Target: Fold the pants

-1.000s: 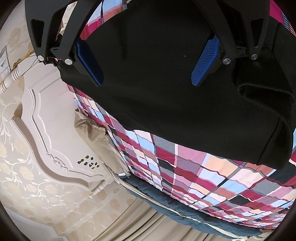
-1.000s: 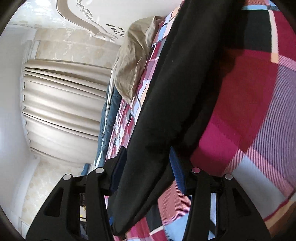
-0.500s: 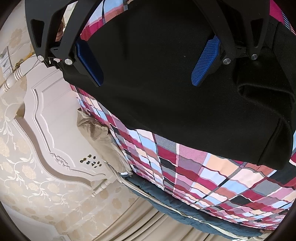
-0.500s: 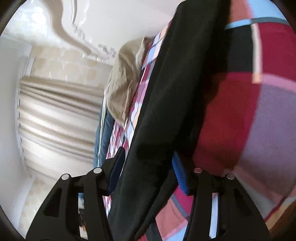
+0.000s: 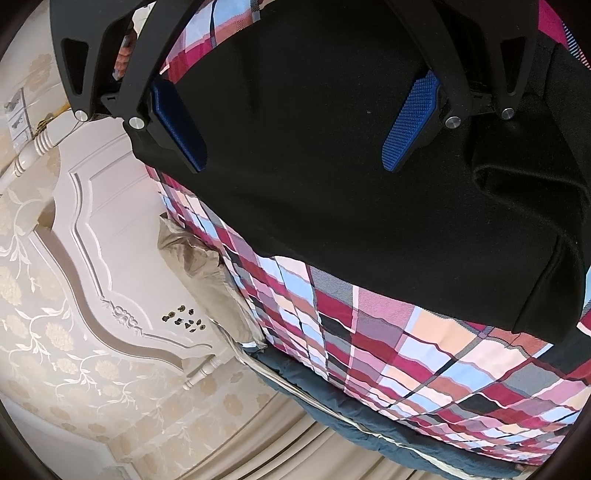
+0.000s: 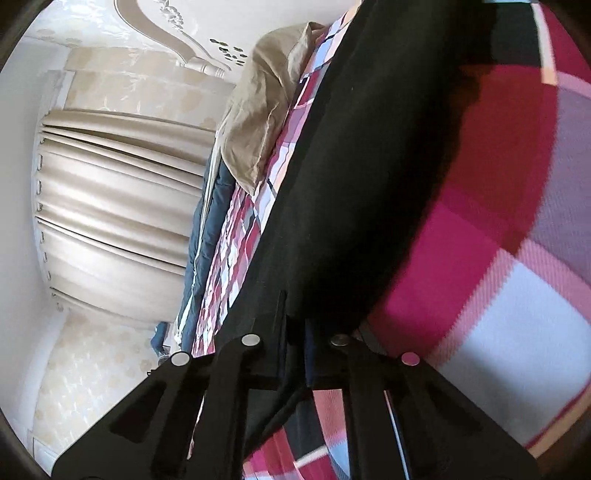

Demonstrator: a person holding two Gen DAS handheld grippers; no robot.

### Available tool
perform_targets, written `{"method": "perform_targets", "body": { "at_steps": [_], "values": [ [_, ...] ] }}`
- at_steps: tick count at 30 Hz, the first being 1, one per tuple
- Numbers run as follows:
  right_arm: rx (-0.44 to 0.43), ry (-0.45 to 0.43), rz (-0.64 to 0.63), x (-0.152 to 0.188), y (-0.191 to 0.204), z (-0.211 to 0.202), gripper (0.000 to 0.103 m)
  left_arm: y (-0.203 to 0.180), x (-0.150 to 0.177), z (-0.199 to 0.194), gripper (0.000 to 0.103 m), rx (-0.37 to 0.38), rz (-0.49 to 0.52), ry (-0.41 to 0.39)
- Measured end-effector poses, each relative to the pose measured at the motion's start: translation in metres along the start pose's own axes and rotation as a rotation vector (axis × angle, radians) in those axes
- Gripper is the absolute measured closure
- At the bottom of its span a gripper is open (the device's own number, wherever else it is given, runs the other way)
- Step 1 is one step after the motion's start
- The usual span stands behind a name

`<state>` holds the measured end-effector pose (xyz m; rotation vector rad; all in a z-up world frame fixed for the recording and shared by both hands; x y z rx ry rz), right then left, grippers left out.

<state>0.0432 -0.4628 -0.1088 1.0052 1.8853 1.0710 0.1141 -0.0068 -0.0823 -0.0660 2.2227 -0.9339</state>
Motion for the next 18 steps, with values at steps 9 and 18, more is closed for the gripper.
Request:
{"method": "perform_targets", "body": {
  "at_steps": [9,18],
  "values": [
    [-0.033,0.024,0.063,0.003,-0.006,0.004,0.089,0.001,-0.001,0.0,0.008,-0.007,0.013,-0.003],
    [-0.053,0.157,0.072,0.054,0.016,0.012,0.057,0.001,-0.001,0.0,0.008,-0.007,0.014,-0.004]
  ]
}}
Point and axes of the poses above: each gripper's, at about its wrist camera, not at the fingertips, and z roughly the way its jaws point, y to its left, x to its underside, the point moved 9 cm from there along z, roughly the way its jaws point, and after that the axes turned 3 degrees about z, right-handed, at the moved point
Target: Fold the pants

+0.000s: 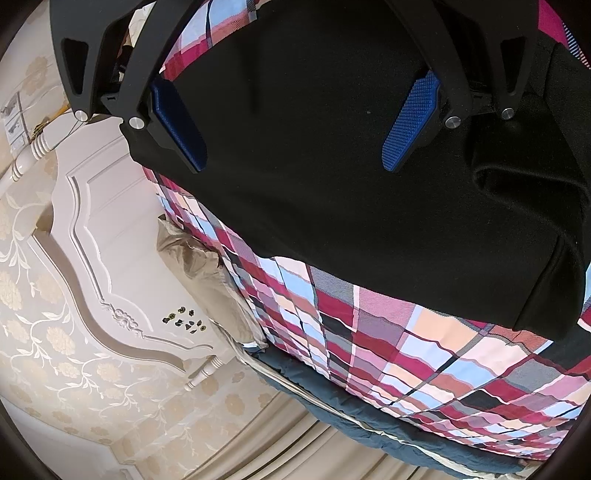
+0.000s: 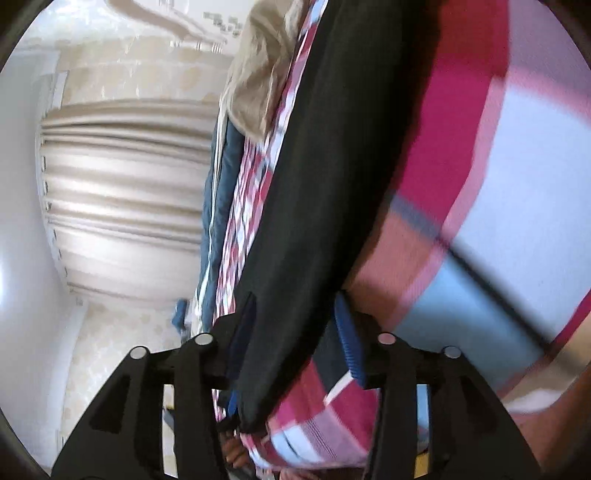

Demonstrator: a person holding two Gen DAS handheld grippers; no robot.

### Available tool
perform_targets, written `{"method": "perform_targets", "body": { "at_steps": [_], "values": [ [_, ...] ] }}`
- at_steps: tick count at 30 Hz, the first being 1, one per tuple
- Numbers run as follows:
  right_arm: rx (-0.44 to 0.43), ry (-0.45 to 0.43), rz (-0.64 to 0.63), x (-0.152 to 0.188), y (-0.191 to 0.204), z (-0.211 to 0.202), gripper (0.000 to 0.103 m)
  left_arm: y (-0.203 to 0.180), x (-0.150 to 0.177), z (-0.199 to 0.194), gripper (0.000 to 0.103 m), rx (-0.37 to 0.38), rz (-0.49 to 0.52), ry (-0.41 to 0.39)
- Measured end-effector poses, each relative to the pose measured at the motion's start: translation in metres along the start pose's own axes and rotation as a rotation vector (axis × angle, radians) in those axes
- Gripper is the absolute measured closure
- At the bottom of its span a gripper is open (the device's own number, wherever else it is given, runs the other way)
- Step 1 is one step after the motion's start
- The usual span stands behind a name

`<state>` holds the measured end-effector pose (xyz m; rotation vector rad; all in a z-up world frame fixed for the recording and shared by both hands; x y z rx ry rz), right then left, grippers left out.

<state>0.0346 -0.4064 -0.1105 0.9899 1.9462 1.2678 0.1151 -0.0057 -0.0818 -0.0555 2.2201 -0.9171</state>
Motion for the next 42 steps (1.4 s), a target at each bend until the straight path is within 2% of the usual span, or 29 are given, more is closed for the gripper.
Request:
{"method": "perform_targets", "body": {
  "at_steps": [3,6,8,9,10,11,12,13,16,18,24,27,32,33,38,39,42],
  "values": [
    [0.028,0.031,-0.047,0.005,0.007,0.021,0.054,0.0,0.001,0.0,0.008,-0.002,0.002,0.001],
    [0.068,0.009,-0.123,0.006,0.018,0.032,0.043,0.0,0.0,0.0,0.008,0.001,-0.003,0.0],
    [0.094,-0.002,-0.163,0.008,0.023,0.037,0.043,0.0,0.0,0.001,0.008,0.002,-0.007,0.001],
    [0.107,-0.007,-0.186,0.011,0.024,0.04,0.044,0.0,-0.001,0.001,0.008,0.003,-0.009,0.001],
    [0.117,-0.012,-0.203,0.011,0.026,0.043,0.055,-0.001,-0.001,0.001,0.008,0.003,-0.009,0.001],
    [0.119,-0.009,-0.211,0.014,0.025,0.042,0.06,-0.001,-0.001,0.001,0.008,0.003,-0.01,0.001],
    [0.11,0.016,-0.212,0.018,0.024,0.046,0.074,-0.001,-0.002,0.001,0.008,0.003,-0.009,0.001],
    [0.1,0.038,-0.197,0.019,0.022,0.049,0.081,-0.001,-0.002,0.001,0.008,0.003,-0.009,0.001],
    [0.077,0.059,-0.152,0.022,0.016,0.052,0.089,-0.001,-0.001,0.0,0.008,0.006,-0.011,0.002],
    [0.045,0.06,-0.126,0.023,0.016,0.046,0.09,-0.002,-0.002,0.0,0.008,0.013,-0.017,0.002],
    [0.028,0.086,-0.101,0.022,0.002,0.046,0.091,-0.001,-0.001,0.001,0.008,0.015,-0.013,0.002],
    [0.009,0.118,-0.082,0.022,0.003,0.045,0.087,0.002,-0.002,0.0,0.008,0.022,-0.016,0.005],
    [0.023,0.139,-0.126,0.011,0.008,0.017,0.063,0.003,-0.003,0.0,0.008,0.03,-0.017,0.014],
    [0.052,0.113,-0.171,0.002,0.012,0.004,0.056,0.003,-0.003,0.0,0.008,0.03,-0.015,0.015],
    [0.171,-0.108,-0.358,-0.072,0.036,-0.077,0.043,0.001,0.0,0.001,0.008,0.02,0.006,0.018],
    [0.185,-0.164,-0.374,-0.096,0.04,-0.097,0.036,0.0,0.0,0.002,0.008,0.018,0.011,0.019],
    [0.296,-0.3,-0.402,-0.171,0.035,-0.143,0.034,0.0,0.001,0.002,0.008,0.015,0.015,0.018]
  ]
}}
Point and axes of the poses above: each gripper's, at about its wrist camera, not at the fingertips, and z roughly the way its jaws point, y to its left, x to its underside, the point moved 9 cm from there along z, roughly the way its jaws point, and after that the axes turned 3 degrees about z, right-handed, at the moved point
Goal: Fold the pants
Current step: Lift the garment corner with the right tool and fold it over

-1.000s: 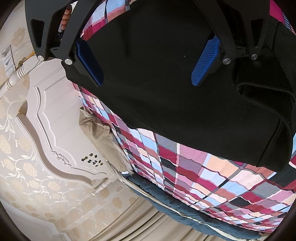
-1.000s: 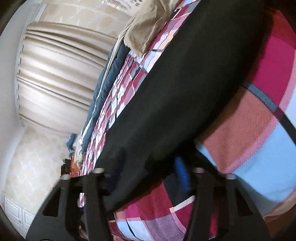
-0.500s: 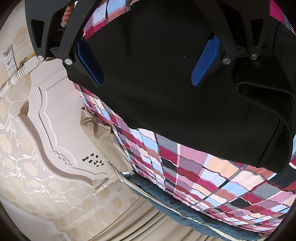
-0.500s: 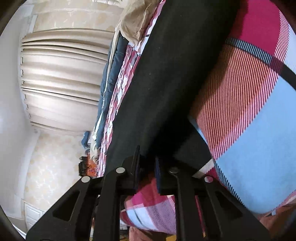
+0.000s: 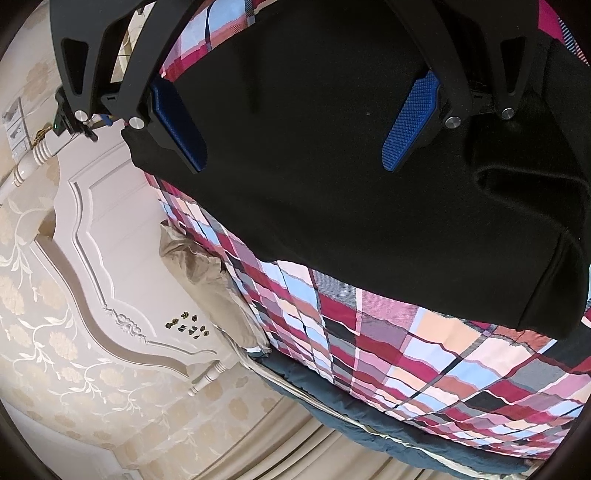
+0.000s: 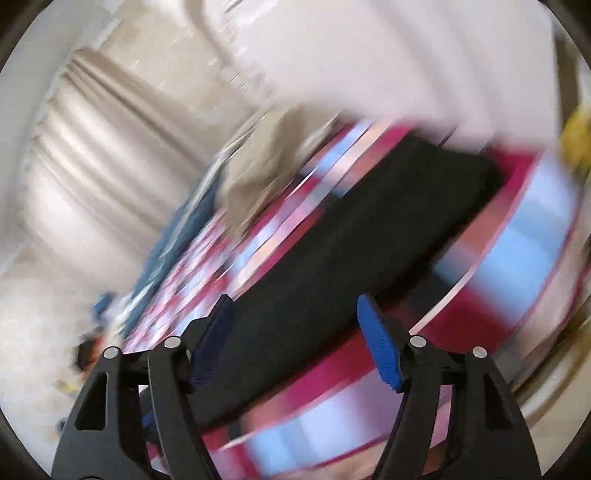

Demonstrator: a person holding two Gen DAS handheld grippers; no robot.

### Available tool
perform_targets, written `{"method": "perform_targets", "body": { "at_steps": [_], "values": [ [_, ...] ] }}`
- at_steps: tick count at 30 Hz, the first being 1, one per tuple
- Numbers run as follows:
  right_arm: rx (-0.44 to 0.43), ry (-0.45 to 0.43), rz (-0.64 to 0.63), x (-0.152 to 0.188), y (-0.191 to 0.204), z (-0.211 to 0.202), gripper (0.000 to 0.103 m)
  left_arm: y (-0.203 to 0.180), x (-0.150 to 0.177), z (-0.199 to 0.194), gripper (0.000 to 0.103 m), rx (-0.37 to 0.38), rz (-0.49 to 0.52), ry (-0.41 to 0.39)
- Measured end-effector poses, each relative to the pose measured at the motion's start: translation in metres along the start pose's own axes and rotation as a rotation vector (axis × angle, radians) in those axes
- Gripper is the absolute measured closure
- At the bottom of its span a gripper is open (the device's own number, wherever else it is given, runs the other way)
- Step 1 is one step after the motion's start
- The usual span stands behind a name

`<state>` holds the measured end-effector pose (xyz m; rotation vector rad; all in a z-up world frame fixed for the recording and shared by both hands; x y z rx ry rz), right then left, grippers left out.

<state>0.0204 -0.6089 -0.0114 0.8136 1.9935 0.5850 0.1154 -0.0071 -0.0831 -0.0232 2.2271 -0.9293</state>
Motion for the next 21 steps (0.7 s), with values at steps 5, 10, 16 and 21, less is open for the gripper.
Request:
{"method": "perform_targets", "body": {
  "at_steps": [5,10,16,21],
  "values": [
    [0.273,-0.048,-0.004,-0.068,-0.085,0.017,0.034,0.0,0.0,0.001,0.008,-0.009,0.003,0.0],
    [0.307,-0.017,0.057,-0.09,-0.124,0.05,0.033,0.001,-0.001,0.003,0.008,-0.025,0.003,0.003],
    [0.354,0.061,-0.004,-0.078,-0.127,0.074,0.035,0.002,-0.001,0.002,0.008,-0.027,0.0,0.001],
    [0.314,0.133,-0.049,-0.067,-0.115,0.078,0.081,0.001,0.0,0.003,0.008,-0.043,0.023,-0.001]
  ]
}}
Point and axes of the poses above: each gripper's, at about its wrist camera, not at the fingertips, and z roughly the way its jaws point, y to its left, x to its underside, the point moved 9 cm from there along z, roughly the way its jaws point, and after that the axes turned 3 degrees about z, right-handed, at the moved point
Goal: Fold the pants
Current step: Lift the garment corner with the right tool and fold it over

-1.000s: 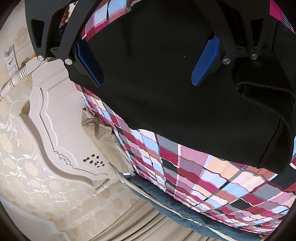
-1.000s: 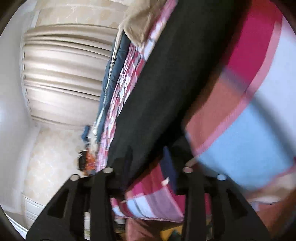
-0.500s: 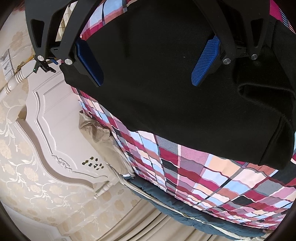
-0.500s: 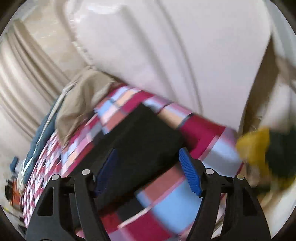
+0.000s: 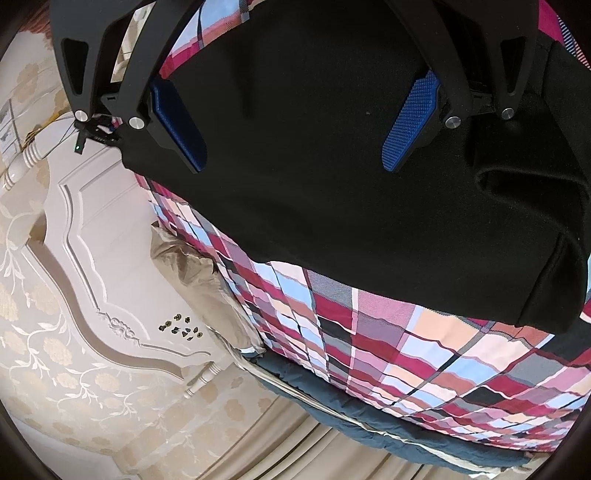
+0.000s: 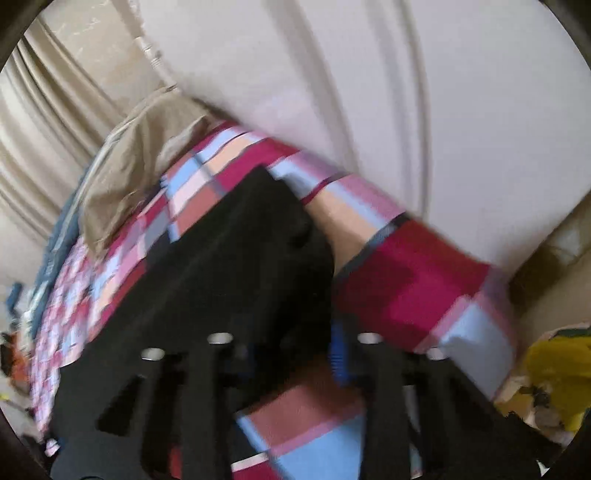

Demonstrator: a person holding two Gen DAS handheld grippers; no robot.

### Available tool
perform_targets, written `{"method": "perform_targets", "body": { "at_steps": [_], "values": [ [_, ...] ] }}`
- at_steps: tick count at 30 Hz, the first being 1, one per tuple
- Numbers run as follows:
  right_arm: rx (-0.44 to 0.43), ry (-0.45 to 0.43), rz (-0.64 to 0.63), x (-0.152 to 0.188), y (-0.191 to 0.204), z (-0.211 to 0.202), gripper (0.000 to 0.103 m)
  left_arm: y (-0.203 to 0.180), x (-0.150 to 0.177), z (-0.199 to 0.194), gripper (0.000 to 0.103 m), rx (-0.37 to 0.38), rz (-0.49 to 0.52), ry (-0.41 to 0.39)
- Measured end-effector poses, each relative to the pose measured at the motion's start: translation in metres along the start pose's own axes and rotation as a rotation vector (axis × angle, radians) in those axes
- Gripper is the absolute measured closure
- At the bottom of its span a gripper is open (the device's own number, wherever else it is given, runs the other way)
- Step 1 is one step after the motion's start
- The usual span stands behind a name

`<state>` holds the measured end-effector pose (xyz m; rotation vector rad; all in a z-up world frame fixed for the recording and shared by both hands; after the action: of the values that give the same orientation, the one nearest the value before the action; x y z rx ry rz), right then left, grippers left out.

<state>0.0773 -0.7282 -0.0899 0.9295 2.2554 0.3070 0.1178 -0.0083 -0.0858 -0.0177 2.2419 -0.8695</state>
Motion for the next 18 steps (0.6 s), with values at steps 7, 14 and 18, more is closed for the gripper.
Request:
{"method": "perform_targets", "body": {
  "at_steps": [7,14,18],
  "values": [
    [-0.124,-0.041,0.026,-0.011,0.037,-0.029,0.084,0.002,-0.001,-0.001,0.008,0.023,-0.02,0.008],
    [-0.255,-0.095,-0.054,-0.017,0.111,-0.083,0.084,0.0,0.0,-0.001,0.008,0.04,-0.025,0.015],
    [-0.306,-0.121,-0.163,-0.01,0.171,-0.115,0.084,0.001,0.0,-0.002,0.008,0.051,-0.034,0.019]
  ]
}}
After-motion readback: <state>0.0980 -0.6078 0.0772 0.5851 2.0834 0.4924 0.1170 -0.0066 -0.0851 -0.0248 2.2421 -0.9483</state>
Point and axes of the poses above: each gripper's, at about its wrist camera, not at the fingertips, and z roughly the way its jaws point, y to its left, x to its underside, the point moved 9 cm from there along z, roughly the way its jaws point, and after that the axes turned 3 degrees about z, right-handed, at the moved point
